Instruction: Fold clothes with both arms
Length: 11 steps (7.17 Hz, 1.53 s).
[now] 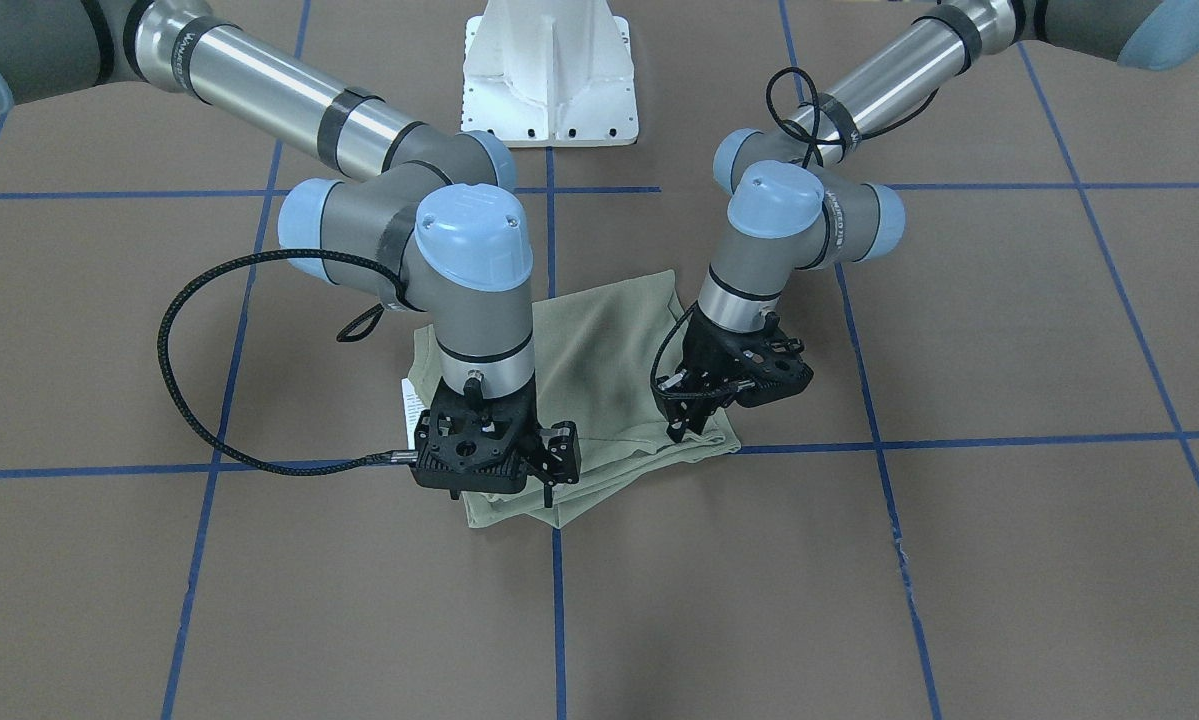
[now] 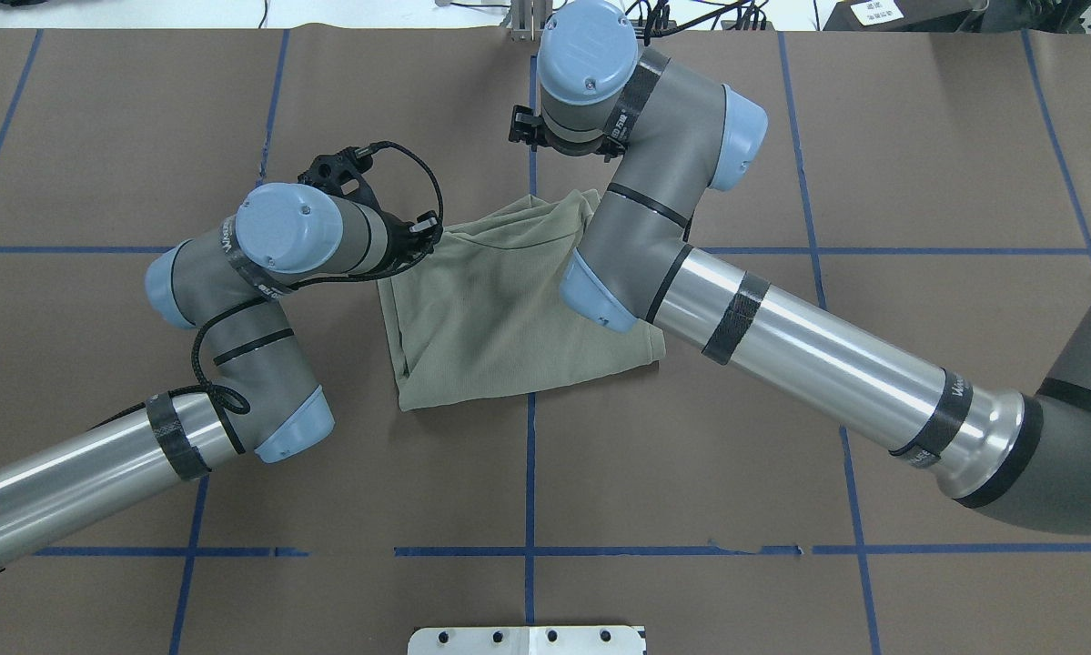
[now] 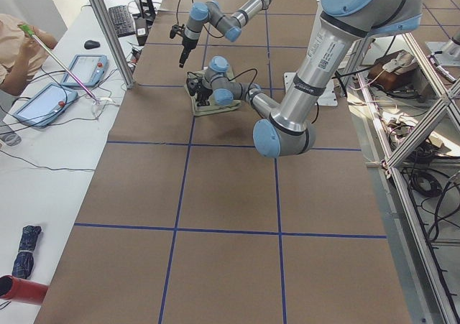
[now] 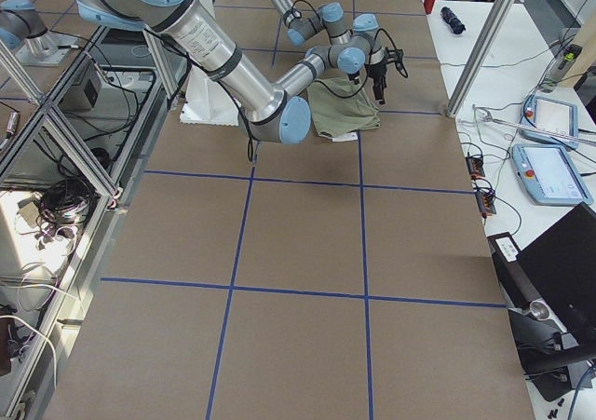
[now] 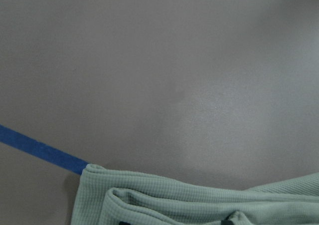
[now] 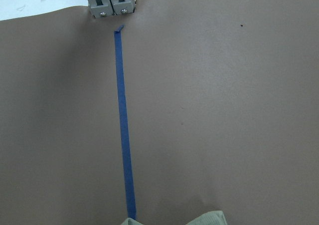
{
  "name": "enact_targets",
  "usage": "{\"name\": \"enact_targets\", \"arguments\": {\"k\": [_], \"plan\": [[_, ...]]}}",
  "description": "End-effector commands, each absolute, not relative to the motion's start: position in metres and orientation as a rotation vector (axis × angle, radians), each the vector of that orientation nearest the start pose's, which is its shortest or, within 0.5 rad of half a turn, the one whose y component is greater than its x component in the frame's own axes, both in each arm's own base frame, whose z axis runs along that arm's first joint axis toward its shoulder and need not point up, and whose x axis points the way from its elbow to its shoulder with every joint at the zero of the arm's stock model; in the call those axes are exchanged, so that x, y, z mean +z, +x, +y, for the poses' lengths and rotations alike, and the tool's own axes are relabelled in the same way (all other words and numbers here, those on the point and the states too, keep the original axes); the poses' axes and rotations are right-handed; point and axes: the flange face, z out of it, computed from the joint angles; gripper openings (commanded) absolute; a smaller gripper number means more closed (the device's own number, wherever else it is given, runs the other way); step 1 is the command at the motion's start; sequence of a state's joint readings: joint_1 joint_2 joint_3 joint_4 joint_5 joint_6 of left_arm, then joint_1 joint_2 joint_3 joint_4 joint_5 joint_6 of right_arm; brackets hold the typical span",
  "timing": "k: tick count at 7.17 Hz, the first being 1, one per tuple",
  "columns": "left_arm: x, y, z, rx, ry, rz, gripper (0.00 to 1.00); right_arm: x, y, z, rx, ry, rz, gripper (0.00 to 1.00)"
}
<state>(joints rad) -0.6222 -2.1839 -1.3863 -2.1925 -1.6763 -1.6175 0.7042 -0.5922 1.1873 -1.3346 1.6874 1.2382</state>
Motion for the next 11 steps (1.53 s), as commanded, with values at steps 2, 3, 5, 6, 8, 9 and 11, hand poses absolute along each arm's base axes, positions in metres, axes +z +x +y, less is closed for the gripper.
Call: {"name": "enact_targets", "arguments": {"k": [2,3,5,6,8,9,11], "plan": [[0.315,0.511,-0.531,-0.530,0.239,1.042,0.00,0.174,-0.544,-0.621,0.301,0.317,-0.779,1.00],[0.325,0.503,-0.526,-0.503,0.253,1.031,0.00,0.176,-0.543,-0.621,0.302,0.316,-0.778,1.00],[0.327,0.497,-0.530,-0.498,0.264,1.025,0.00,0.177,-0.543,-0.621,0.303,0.315,-0.776,1.00],[0.327,0.496,-0.532,-0.474,0.281,1.021,0.00,0.181,-0.543,-0.621,0.303,0.314,-0.774,1.00],[0.322,0.494,-0.531,-0.366,0.334,1.004,0.99,0.191,-0.544,-0.620,0.297,0.308,-0.761,1.00],[0.314,0.463,-0.544,-0.270,0.395,0.972,1.00,0.196,-0.543,-0.622,0.270,0.310,-0.745,1.00],[0.302,0.365,-0.542,0.007,0.446,0.843,1.00,0.214,-0.511,-0.644,0.186,0.298,-0.667,1.00]]}}
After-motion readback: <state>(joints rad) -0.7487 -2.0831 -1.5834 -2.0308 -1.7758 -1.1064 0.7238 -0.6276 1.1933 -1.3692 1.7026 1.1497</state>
